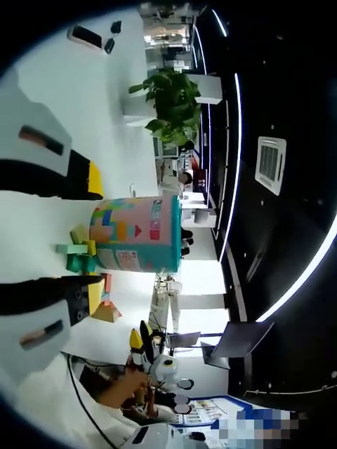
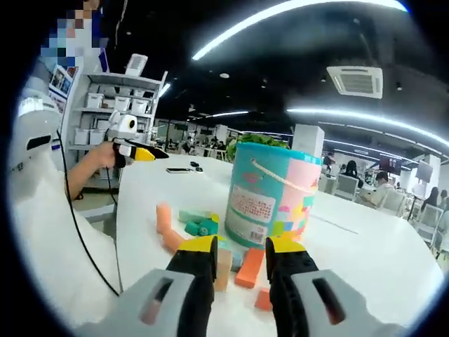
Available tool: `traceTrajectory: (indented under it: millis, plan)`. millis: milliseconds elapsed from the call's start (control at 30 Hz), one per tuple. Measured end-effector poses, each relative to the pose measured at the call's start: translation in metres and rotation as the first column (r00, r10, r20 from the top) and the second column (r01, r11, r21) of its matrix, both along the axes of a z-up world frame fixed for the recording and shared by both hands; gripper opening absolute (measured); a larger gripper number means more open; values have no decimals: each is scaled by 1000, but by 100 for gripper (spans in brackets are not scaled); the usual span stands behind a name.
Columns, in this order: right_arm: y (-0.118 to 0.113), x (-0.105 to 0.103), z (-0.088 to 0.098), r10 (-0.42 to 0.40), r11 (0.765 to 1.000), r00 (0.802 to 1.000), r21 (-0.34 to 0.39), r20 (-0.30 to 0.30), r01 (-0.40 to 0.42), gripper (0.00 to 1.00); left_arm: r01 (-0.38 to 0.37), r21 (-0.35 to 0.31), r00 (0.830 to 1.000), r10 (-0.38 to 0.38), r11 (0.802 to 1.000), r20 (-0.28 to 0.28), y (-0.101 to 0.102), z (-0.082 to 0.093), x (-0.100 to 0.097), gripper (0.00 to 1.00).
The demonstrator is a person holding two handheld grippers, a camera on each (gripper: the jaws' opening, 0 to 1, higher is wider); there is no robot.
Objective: Arrange the toys in the designated storage area by placing each visible toy with the group until no toy remains scattered across the table.
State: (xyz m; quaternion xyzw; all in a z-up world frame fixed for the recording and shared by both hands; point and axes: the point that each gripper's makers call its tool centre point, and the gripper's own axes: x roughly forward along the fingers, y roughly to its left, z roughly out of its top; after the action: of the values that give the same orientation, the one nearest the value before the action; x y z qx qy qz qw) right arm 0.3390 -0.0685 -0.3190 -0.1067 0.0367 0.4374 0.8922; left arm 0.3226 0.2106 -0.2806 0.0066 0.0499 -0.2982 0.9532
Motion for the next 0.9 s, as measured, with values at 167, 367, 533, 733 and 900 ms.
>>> traceTrajectory:
  millis: [167, 367, 533, 733, 900]
  plan:
    - [10, -2, -18, 8, 997, 1000, -83, 15, -6, 27, 1, 1, 1000, -1, 1000, 1, 0, 0, 0, 44]
    - [15, 1, -27, 15, 999, 999, -33, -47, -16, 30, 0, 1, 1000, 0, 1000, 4, 1, 1, 0, 44]
    - [15, 5, -28, 5, 1000, 999, -9, -50, -5, 37, -3, 3, 1000, 3, 1000, 2, 1, 0, 0, 44]
    - [17, 12, -31, -17, 1000, 999, -4, -35, 17, 46, -1, 6, 1000, 1, 1000, 0, 1, -1, 0, 44]
    - [25, 14, -35, -9, 1000, 999, 7, -49, 9, 44, -2, 4, 1000, 2, 1000, 1, 2, 0, 1, 44]
